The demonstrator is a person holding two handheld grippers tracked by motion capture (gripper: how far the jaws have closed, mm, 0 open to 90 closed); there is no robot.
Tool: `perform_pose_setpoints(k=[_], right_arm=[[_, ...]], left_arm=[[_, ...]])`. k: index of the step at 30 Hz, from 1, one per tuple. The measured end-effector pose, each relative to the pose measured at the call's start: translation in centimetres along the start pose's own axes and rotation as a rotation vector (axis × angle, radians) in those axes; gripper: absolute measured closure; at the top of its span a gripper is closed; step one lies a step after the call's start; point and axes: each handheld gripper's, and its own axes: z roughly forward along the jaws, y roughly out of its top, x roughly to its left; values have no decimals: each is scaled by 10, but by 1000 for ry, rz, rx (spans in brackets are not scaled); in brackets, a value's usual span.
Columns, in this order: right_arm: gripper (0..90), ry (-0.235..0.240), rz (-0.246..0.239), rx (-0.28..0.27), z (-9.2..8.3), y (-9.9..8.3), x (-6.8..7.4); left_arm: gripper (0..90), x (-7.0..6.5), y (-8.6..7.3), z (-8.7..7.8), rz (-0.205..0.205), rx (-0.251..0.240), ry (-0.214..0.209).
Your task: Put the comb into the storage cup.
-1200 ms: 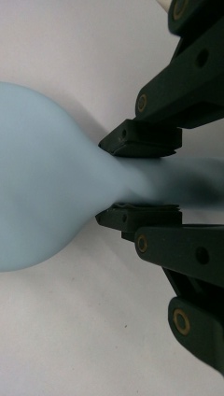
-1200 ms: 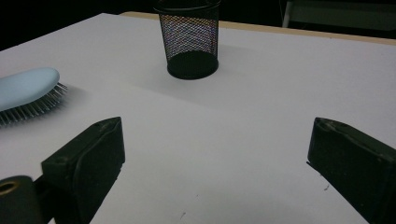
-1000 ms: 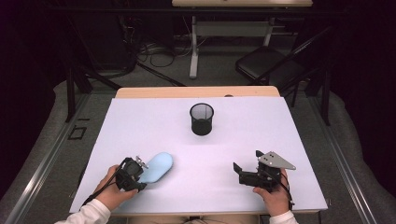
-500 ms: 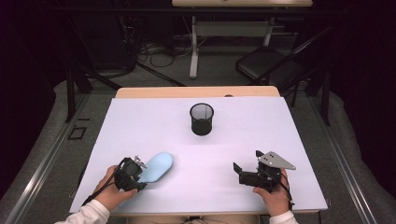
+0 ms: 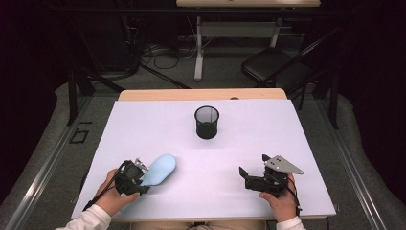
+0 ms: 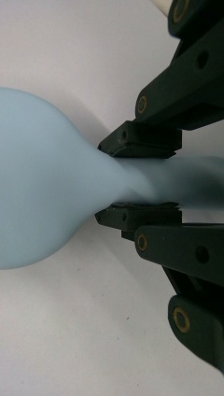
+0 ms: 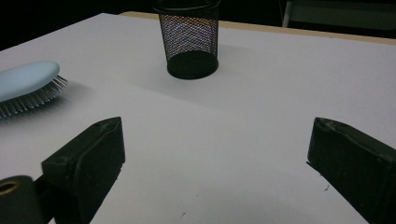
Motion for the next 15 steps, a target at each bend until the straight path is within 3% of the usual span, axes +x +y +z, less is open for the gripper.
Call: perform_pose_setpoints(k=[15], right_arm=[[37, -2, 0, 0, 0, 0, 0]], left_arm=[[698, 4, 3, -12, -3, -45, 14]])
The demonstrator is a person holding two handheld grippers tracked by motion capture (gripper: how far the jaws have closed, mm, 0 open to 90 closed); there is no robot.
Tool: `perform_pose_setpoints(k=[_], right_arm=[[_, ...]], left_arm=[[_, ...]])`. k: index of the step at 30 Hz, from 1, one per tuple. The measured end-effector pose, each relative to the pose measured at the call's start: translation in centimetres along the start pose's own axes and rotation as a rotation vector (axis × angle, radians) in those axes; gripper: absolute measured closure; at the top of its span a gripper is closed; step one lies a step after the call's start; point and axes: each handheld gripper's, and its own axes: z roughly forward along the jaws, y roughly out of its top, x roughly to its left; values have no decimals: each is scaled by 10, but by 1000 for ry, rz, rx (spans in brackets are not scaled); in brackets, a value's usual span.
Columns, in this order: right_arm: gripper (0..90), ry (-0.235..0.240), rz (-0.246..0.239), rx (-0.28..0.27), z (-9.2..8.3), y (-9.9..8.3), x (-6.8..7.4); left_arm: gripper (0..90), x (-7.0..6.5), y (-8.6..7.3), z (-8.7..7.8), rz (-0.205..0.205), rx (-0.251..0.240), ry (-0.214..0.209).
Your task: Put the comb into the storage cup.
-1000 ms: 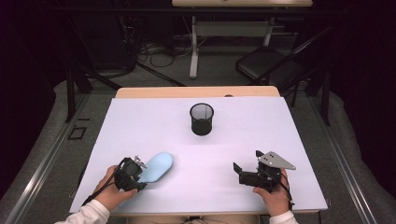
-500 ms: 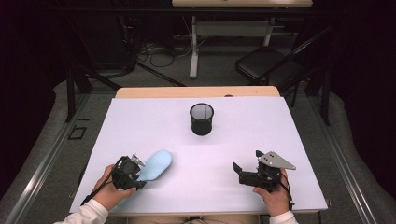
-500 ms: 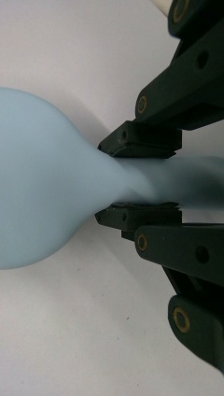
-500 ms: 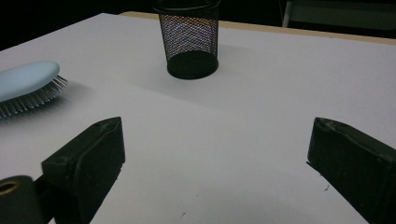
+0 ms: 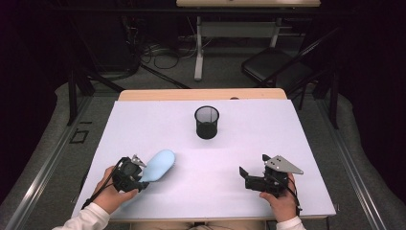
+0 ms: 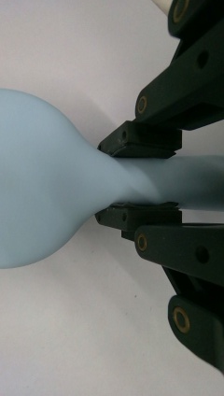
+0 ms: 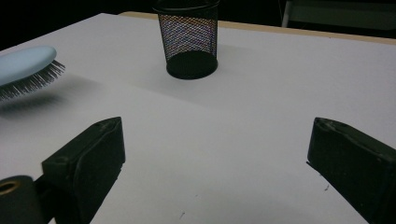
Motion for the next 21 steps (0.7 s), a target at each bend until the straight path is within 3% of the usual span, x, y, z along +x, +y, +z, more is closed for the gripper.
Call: perform_pose_setpoints(k=[21], right_arm=[[39, -3, 2, -2, 0, 0, 0]], left_arm=[[699, 8, 19, -31, -13, -131, 34]])
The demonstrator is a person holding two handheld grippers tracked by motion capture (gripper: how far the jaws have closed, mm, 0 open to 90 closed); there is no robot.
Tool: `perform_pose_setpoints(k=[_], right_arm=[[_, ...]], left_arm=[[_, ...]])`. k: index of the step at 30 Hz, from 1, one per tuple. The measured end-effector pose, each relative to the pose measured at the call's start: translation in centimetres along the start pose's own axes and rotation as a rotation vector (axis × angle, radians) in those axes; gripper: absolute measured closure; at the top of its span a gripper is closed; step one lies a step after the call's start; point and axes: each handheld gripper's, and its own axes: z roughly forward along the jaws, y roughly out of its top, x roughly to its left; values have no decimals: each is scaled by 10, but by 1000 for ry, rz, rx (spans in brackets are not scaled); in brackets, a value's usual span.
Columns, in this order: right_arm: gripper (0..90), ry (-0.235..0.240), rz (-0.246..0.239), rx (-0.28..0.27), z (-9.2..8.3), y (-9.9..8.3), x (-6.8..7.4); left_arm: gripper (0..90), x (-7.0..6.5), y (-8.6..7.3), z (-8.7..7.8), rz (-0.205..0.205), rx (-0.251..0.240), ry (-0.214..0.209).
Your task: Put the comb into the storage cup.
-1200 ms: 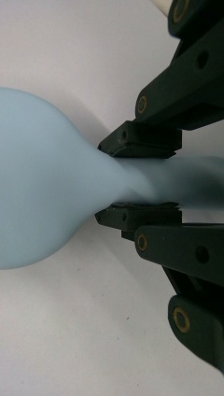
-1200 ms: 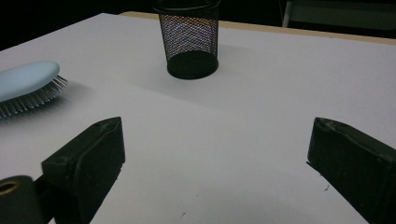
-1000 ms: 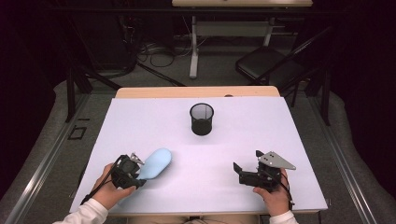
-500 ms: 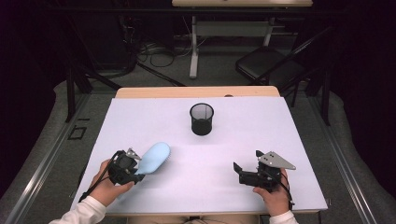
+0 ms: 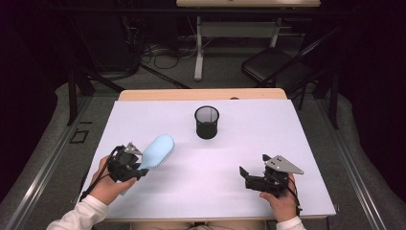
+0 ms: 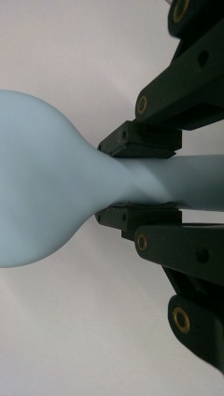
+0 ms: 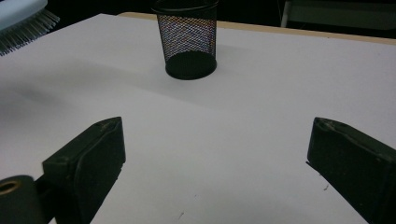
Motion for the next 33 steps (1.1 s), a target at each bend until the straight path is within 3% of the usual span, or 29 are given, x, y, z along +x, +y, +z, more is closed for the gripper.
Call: perform_pose_setpoints(k=[33], right_arm=[[39, 1, 0, 1, 0, 0, 0]], left_arm=[[699, 3, 28, -20, -4, -224, 39]])
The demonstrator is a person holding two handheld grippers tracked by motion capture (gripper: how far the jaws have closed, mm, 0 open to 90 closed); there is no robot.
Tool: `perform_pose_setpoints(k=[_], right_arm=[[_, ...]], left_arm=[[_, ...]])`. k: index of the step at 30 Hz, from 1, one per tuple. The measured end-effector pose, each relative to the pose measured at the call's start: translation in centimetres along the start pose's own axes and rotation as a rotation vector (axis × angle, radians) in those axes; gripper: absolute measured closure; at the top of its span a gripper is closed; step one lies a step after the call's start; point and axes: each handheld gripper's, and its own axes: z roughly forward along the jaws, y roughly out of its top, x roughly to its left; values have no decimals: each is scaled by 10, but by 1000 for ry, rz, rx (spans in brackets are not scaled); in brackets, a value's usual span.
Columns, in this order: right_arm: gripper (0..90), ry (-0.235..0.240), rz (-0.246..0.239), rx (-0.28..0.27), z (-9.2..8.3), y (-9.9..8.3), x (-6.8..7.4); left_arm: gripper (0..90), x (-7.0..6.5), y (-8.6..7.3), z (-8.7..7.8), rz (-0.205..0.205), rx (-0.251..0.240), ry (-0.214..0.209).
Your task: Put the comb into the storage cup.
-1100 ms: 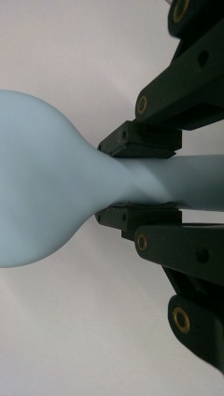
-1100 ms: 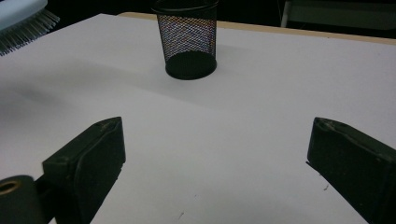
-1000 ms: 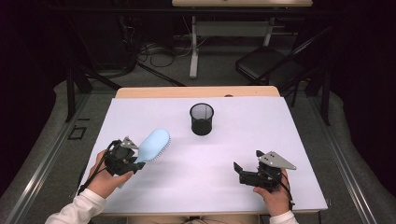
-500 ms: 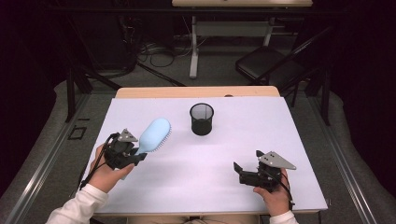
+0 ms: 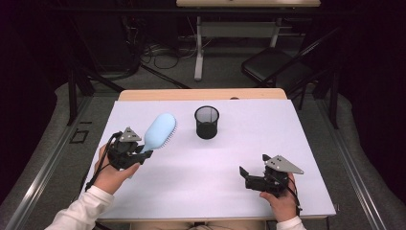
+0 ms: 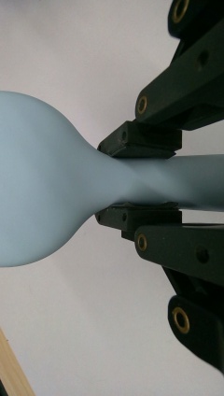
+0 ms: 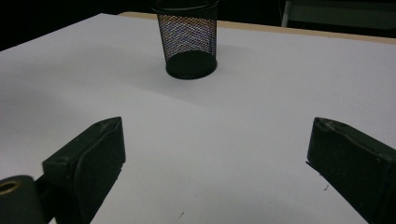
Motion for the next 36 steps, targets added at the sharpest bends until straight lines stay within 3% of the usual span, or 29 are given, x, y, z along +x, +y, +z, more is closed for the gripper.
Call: perform_pose_setpoints(k=[12, 24, 36], right_arm=[[39, 1, 0, 1, 1, 0, 0], [39, 1, 3, 4, 1, -1, -1], [39, 1, 5, 2, 1, -1, -1]], left_arm=[[699, -3, 13, 8, -3, -72, -2], [699, -10, 30, 21, -5, -109, -32], [699, -14, 45, 28, -4, -145, -36]])
